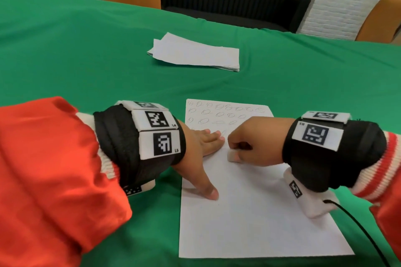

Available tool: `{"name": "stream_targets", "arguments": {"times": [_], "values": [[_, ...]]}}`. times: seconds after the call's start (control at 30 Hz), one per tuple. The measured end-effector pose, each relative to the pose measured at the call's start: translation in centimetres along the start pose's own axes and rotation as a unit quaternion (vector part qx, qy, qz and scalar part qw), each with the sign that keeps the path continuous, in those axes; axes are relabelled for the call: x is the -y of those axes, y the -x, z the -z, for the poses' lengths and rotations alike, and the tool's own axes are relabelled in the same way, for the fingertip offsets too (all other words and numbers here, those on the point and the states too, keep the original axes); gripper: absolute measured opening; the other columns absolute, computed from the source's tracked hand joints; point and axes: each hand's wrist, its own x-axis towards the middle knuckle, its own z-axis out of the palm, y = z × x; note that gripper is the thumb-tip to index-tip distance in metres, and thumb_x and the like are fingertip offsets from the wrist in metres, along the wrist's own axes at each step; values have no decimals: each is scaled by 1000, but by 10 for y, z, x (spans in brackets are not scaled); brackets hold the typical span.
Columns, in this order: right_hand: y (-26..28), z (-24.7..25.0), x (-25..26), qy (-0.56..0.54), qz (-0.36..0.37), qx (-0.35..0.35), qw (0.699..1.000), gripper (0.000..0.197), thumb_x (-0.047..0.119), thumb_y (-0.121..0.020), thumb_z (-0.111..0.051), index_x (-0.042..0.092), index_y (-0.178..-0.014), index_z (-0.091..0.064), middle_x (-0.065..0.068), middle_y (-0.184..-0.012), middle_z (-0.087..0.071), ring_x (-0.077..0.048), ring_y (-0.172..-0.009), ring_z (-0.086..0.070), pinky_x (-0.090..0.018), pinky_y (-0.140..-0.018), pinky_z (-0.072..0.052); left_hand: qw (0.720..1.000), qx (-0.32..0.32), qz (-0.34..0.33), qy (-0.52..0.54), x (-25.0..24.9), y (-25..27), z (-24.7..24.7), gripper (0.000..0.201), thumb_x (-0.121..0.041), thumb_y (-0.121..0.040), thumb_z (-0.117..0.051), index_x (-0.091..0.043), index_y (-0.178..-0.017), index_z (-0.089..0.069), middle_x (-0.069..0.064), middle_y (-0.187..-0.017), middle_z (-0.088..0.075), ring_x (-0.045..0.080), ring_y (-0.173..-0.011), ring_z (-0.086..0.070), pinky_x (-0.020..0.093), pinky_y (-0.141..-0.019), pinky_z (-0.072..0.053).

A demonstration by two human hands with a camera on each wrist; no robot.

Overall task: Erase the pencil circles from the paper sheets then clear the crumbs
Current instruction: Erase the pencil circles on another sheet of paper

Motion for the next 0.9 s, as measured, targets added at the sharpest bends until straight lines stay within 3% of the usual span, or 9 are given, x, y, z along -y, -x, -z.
{"name": "stream_targets", "arguments": {"times": [0.13,0.27,0.4,0.57,0.73,0.9], "values": [[5,-5,11,-23,44,19,999,38,40,-91,-49,21,-61,-36,5,-61,-41,-5,-54,-35,-19,-51,-25,1000,0,-6,3,1,-1,-1,106,-71,-80,-48,-28,-148,21,-12,-154,25,5,-143,15,34,-115,4],[-1,2,5,-1,2,1,1000,38,40,-92,-48,20,-61,-38,5,-61,-41,-6,-54,-34,-19,-50,-25,1000,-4,-4,1,1,-1,-1,106,-72,-80,-48,-27,-148,20,-12,-154,24,5,-143,15,34,-116,3],[2,-2,13,-20,44,24,999,34,40,-90,-50,19,-65,-42,6,-61,-43,-6,-55,-37,-20,-52,-28,1000,-5,-14,2,3,-4,-1,108,-73,-79,-48,-28,-148,20,-12,-155,24,6,-143,15,33,-115,4],[-1,5,4,-4,-9,13,1000,36,41,-91,-49,20,-64,-40,6,-61,-42,-5,-54,-35,-19,-50,-26,1000,-6,-3,-8,1,-3,-1,106,-73,-80,-46,-26,-148,21,-12,-154,25,5,-143,15,34,-116,3],[12,-3,19,-42,65,62,995,29,42,-90,-49,20,-72,-49,5,-61,-44,-7,-55,-38,-20,-54,-31,1000,-6,-7,-9,1,-3,-2,108,-73,-79,-46,-25,-147,22,-11,-154,26,6,-144,15,34,-116,4],[9,3,7,-20,6,42,999,34,43,-91,-48,20,-67,-43,5,-63,-43,-12,-61,-40,-20,-53,-29,1000,-7,-1,-6,0,-2,-1,108,-73,-79,-47,-25,-148,21,-12,-154,25,5,-143,14,33,-116,3]]}}
